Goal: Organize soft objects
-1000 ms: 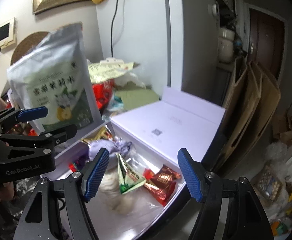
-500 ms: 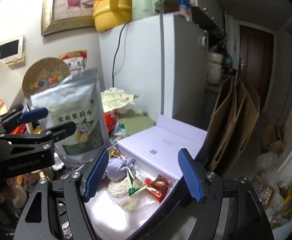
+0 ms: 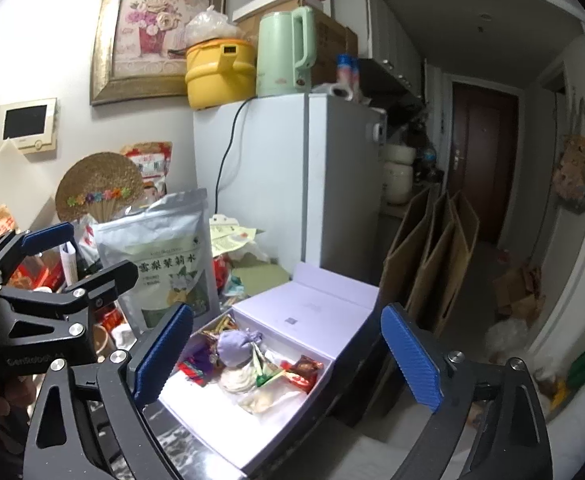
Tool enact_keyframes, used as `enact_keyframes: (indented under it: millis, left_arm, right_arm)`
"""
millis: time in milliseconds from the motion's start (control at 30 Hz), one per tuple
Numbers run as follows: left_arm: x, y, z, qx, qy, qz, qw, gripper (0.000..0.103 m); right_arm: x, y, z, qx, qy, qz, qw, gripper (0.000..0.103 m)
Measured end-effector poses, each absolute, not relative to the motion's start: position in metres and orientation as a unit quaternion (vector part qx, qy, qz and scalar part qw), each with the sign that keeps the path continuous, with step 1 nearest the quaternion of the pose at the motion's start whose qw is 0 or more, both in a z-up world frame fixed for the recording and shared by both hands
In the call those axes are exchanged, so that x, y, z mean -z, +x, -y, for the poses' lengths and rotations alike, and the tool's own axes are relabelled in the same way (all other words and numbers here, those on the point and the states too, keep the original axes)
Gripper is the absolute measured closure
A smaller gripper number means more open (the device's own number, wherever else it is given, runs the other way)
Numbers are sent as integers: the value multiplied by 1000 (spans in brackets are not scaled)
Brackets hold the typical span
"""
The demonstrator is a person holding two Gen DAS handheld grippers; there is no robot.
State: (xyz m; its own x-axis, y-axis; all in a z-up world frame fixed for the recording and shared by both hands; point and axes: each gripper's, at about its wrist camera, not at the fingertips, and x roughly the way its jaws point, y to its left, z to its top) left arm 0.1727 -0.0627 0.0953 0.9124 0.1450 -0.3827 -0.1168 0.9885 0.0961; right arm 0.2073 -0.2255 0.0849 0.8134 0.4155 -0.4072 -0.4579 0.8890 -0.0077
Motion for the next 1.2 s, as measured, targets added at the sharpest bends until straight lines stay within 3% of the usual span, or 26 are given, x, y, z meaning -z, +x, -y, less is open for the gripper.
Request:
enact_keyframes:
  millis: [567,1200]
  left_arm:
    - [-71,96,65,-70,20,-210,975,0]
    - [-11,70,52,-59,-2,-260,964,0]
  right_arm:
    - [-66,136,239,-208,-32,-213,954,6]
    - [-5,98,232,-201,-13,-275,940,6]
